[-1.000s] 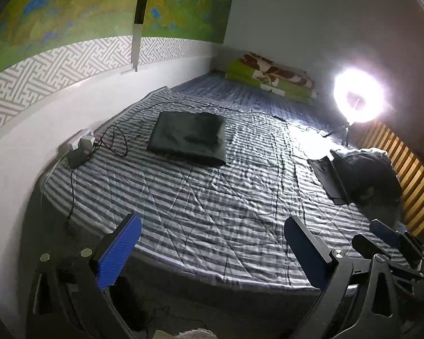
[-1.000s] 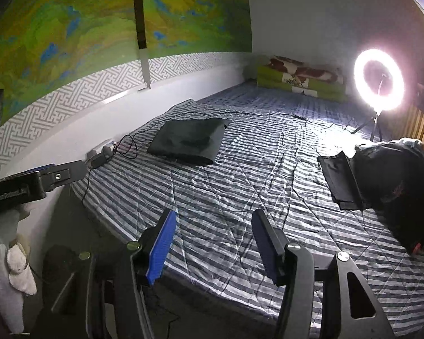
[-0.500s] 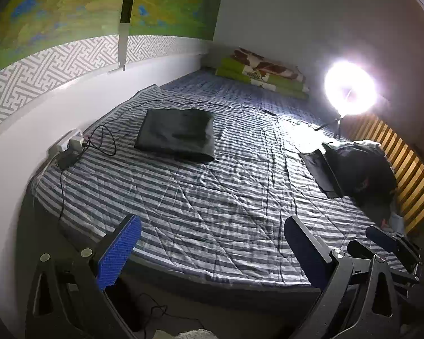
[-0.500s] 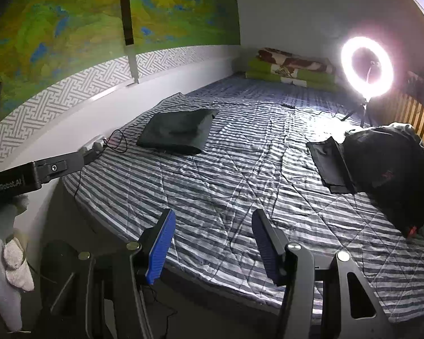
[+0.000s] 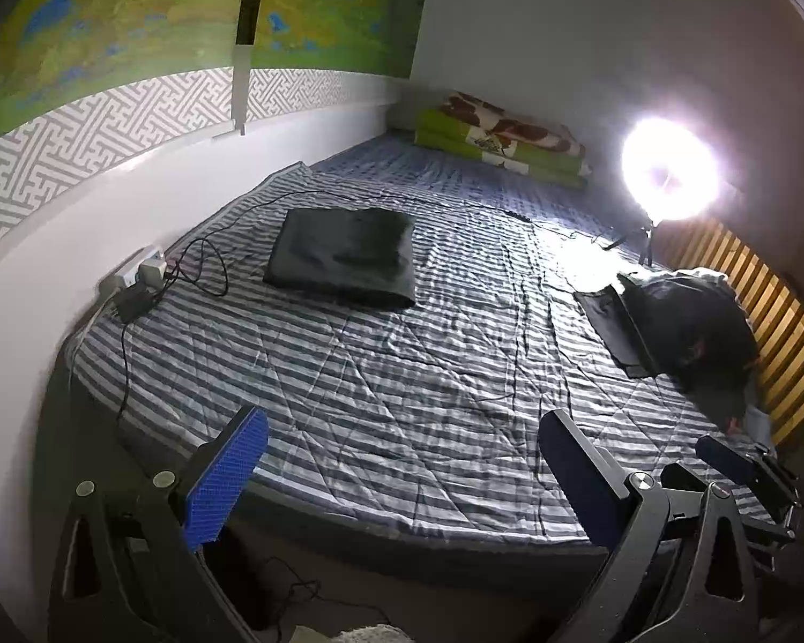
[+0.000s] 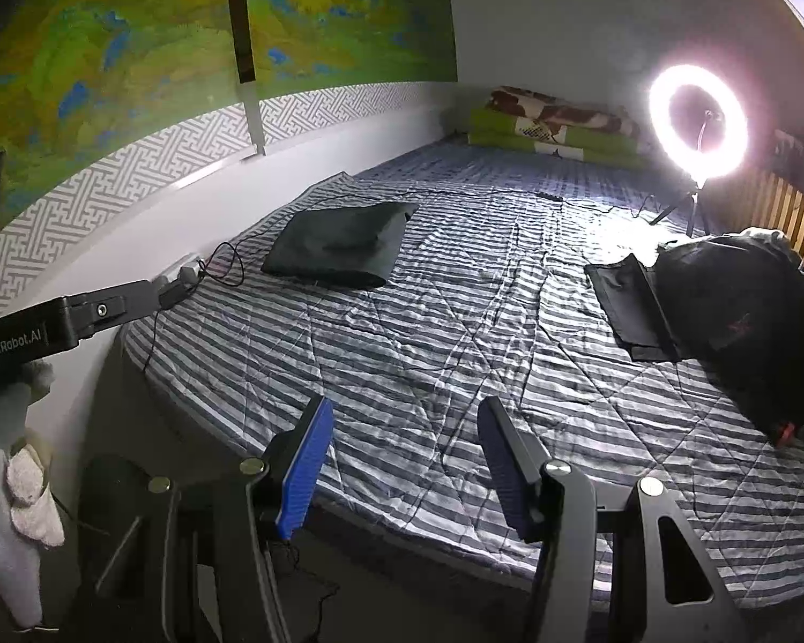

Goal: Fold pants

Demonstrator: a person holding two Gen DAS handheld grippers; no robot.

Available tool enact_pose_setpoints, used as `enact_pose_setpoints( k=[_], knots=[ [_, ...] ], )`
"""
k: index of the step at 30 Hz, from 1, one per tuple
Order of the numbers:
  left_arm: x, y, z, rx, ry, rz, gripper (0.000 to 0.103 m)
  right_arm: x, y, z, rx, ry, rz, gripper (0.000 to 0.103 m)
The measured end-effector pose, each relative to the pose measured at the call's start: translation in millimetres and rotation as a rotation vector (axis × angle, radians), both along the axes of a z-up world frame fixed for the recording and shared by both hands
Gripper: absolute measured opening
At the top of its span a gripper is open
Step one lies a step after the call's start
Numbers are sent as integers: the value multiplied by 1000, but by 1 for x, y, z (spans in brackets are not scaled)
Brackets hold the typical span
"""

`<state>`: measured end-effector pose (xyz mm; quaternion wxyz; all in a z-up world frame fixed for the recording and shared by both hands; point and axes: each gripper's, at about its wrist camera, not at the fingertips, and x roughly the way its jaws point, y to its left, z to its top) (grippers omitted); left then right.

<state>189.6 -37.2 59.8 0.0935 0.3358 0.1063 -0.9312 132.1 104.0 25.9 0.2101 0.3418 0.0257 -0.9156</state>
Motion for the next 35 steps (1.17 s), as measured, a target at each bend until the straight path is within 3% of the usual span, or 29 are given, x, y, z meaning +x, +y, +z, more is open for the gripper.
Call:
enact_pose_setpoints(
  k=[35],
  knots=[
    [5, -13, -18, 8, -33, 29, 102, 4, 3, -13, -7, -37, -18, 52]
  ],
)
